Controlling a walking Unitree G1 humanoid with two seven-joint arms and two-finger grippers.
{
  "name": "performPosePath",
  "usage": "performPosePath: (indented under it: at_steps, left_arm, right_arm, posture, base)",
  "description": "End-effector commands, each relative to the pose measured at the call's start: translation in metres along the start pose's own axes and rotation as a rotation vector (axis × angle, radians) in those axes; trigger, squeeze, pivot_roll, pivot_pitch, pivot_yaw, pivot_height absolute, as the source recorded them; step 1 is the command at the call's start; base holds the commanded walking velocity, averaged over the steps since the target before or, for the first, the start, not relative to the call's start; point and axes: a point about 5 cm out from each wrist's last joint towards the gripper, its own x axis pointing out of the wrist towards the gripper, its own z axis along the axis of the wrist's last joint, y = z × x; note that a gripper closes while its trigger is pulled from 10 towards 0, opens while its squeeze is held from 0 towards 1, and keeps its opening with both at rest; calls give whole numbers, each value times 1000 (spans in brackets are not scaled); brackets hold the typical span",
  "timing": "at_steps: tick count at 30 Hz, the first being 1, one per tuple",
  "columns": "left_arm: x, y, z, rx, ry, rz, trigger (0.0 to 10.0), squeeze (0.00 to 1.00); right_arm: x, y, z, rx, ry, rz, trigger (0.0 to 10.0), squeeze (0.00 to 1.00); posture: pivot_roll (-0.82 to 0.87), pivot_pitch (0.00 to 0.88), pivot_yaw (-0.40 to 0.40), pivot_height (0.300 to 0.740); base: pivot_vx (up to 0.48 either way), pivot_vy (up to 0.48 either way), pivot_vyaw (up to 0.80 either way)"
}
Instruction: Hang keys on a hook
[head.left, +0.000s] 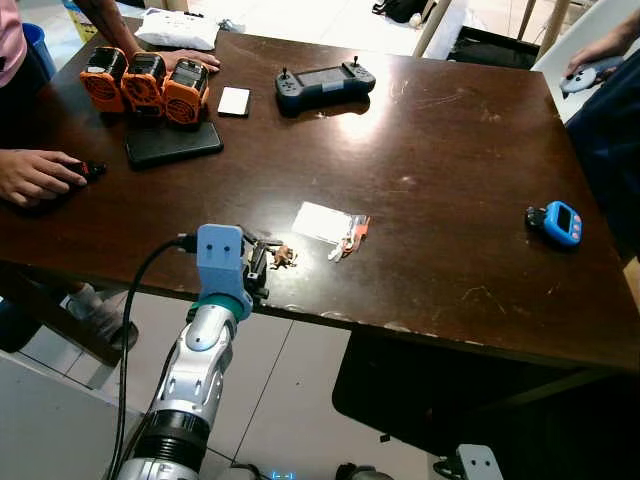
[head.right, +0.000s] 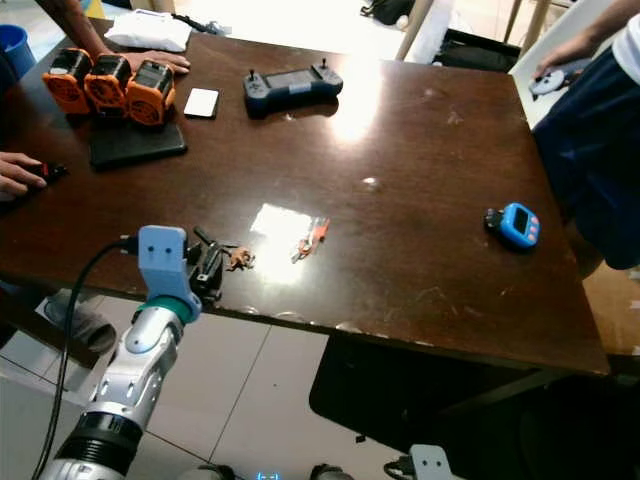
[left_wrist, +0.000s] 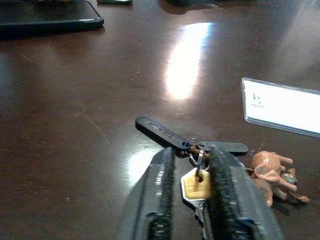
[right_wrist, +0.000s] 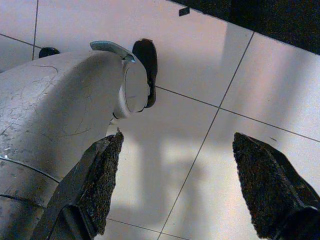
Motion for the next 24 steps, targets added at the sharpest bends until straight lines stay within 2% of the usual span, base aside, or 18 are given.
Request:
performPosePath:
  at_steps: [1,9,18,20,21,22,23,24]
  left_arm:
    - [-3,-2,-9,-7,32,-9,0,0]
    - [-6,-4,-12,1,39,-24,0,0]
    - [-9,1,-15,7,43,-16,0,0]
    - [-9,1,-12,-6,28,-15,0,0]
    - [-8,1,-7,-42,5,-24,0,0]
    - [-8,1,-7,-42,5,-24,0,0]
    - [-7,-1,-1,-88,-23,-44,0,0]
    - [-7,-1,-1,-88,-23,-44,0,0]
  right_arm:
    - [-2,-3,-9,4,23,-8,10000,0]
    - [-2,-5,-7,-2,22,-12,10000,0]
    - [-2,-6,-4,-10,16,-13,10000,0]
    - [-2,-6,-3,-10,15,-13,10000,0]
    - [-2,-5,-3,-10,14,-12,10000,0]
    - [-2,-5,-3,-10,14,-12,10000,0]
    - [-1,-5,-2,-9,12,-12,10000,0]
    - [-1,-5,-2,-9,12,-12,10000,0]
  posture:
    - [74,150,19,740]
    - [76,148,15,740]
    - [80,148,11,740]
    - [80,146,11,740]
    - [79,145,11,740]
    - [79,145,11,740]
    - [79,143,11,740]
    - [79,143,11,740]
  base:
    - [0,0,0]
    - [0,0,0]
    - [0,0,0]
    - [0,0,0]
    - [0,0,0]
    - [0,0,0]
    - [0,0,0]
    - [0,0,0]
